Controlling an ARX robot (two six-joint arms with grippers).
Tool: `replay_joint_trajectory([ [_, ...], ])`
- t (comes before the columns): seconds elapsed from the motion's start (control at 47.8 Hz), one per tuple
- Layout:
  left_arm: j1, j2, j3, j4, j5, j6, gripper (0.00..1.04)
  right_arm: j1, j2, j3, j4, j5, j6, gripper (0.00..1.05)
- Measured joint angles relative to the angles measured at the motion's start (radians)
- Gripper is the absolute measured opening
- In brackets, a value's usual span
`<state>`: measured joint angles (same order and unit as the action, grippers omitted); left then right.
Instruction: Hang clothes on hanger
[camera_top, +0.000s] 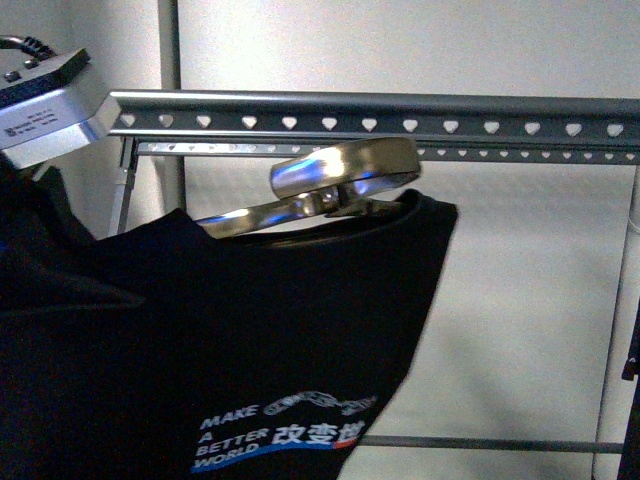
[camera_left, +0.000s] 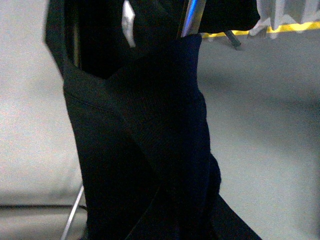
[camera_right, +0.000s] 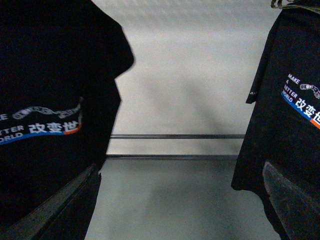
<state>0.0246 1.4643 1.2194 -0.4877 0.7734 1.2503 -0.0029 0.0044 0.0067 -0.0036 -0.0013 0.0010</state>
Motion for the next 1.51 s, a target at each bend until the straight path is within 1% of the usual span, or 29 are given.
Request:
replay_joint_trajectory([
  [0.146,-0.064,0.021,0.023,0.056,-0.021,0.126,0.04,0.000,0.000,0.000,0.000,0.000,0.000,0.97],
  [0.293,-0.103,0.021,0.021,0.180,-0.040,0.187,0.04,0.000,0.000,0.000,0.000,0.000,0.000,0.97],
  [0.732,-0.110,0.021,0.018,0.189,-0.040,0.211,0.04,0.000,0.000,0.000,0.000,-0.001,0.000,0.97],
  [0.753,-0.110,0.021,0.018,0.189,-0.040,0.211,0.04,-0.011,0.010,0.003,-0.011,-0.043,0.018,0.97],
  [0.774,-0.110,0.021,0.017,0.189,-0.040,0.212,0.04,-0.056,0.045,0.026,-0.057,-0.182,0.055,0.97],
  [0.795,-0.110,0.021,0.016,0.189,-0.040,0.212,0.04,-0.089,0.076,0.039,-0.070,-0.259,0.065,0.97],
  [0.816,-0.110,0.021,0.016,0.189,-0.041,0.213,0.04,-0.167,0.169,0.066,-0.054,-0.428,0.073,0.97],
  [0.837,-0.110,0.021,0.016,0.189,-0.041,0.215,0.04,-0.210,0.228,0.082,-0.026,-0.489,0.067,0.97],
  [0.879,-0.113,0.021,0.016,0.189,-0.039,0.216,0.04,-0.306,0.382,0.134,0.068,-0.651,0.002,0.97],
  [0.921,-0.113,0.021,0.016,0.189,-0.040,0.217,0.04,-0.364,0.510,0.192,0.141,-0.720,-0.075,0.97],
  [0.941,-0.113,0.021,0.015,0.189,-0.040,0.217,0.04,-0.386,0.604,0.244,0.182,-0.745,-0.145,0.97],
  [0.962,-0.112,0.021,0.015,0.189,-0.040,0.217,0.04,-0.393,0.666,0.282,0.200,-0.749,-0.183,0.97],
  [0.983,-0.111,0.021,0.015,0.189,-0.041,0.217,0.04,-0.396,0.714,0.314,0.210,-0.749,-0.221,0.97],
  [1.004,-0.109,0.021,0.015,0.189,-0.042,0.218,0.04,-0.394,0.812,0.386,0.221,-0.740,-0.329,0.97],
  [1.025,-0.108,0.021,0.015,0.189,-0.043,0.218,0.04,-0.389,0.867,0.427,0.226,-0.735,-0.368,0.97],
  [1.067,-0.107,0.021,0.015,0.189,-0.043,0.218,0.04,-0.368,0.990,0.524,0.227,-0.724,-0.517,0.97],
  [1.109,-0.107,0.021,0.015,0.189,-0.043,0.218,0.04,-0.350,1.048,0.577,0.222,-0.721,-0.601,0.97],
  [1.213,-0.109,0.021,0.015,0.189,-0.043,0.218,0.04,-0.247,1.188,0.767,0.078,-0.729,-0.968,0.97],
  [1.297,-0.111,0.021,0.015,0.189,-0.042,0.218,0.04,-0.172,1.255,0.874,0.008,-0.682,-1.202,0.97],
  [1.318,-0.111,0.021,0.015,0.189,-0.042,0.218,0.04,-0.167,1.258,0.880,0.006,-0.679,-1.213,0.97],
  [1.381,-0.111,0.021,0.015,0.189,-0.041,0.218,0.04,-0.118,1.302,0.950,-0.020,-0.644,-1.302,0.97],
  [1.506,-0.109,0.021,0.015,0.189,-0.042,0.218,0.04,-0.034,1.373,1.067,-0.095,-0.583,-1.385,0.97],
])
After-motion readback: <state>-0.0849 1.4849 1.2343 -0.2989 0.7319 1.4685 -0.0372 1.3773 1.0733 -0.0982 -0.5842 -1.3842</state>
